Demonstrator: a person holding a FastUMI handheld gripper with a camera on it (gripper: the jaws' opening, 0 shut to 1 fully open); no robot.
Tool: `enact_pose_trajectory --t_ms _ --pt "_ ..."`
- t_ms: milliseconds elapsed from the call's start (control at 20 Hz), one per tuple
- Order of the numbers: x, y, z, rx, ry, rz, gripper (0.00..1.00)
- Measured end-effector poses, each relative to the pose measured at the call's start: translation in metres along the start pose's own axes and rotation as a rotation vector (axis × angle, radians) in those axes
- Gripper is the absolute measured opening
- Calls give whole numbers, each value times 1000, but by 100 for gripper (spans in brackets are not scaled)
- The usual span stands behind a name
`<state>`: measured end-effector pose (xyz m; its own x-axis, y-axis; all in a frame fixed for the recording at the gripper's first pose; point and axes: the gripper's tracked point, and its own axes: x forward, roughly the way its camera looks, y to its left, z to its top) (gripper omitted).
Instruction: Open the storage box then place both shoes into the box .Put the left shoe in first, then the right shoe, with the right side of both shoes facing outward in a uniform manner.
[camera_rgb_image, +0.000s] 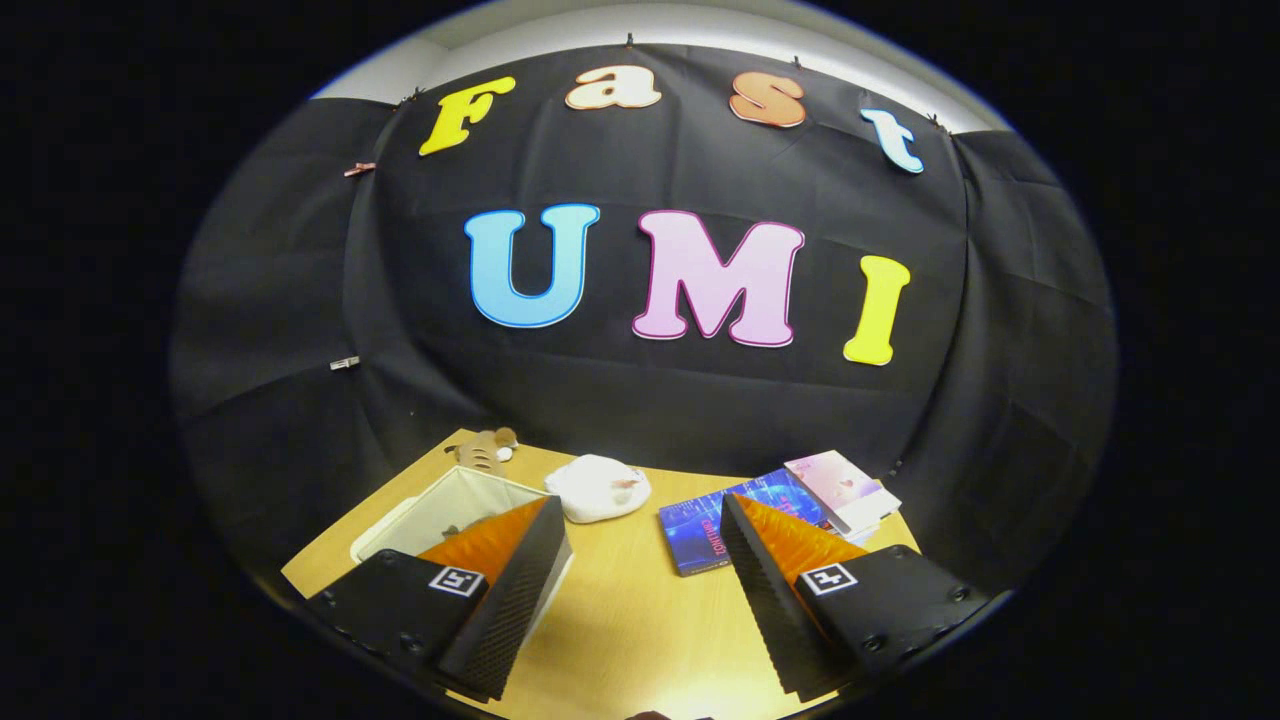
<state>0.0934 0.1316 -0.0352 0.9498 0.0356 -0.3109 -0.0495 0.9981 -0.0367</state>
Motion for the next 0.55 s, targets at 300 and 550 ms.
enact_pose_trajectory --t_ms 300,550 --pt "-30 -64 -22 -9 -37 42 98" --pt "-37 -100 -48 45 -24 70 98"
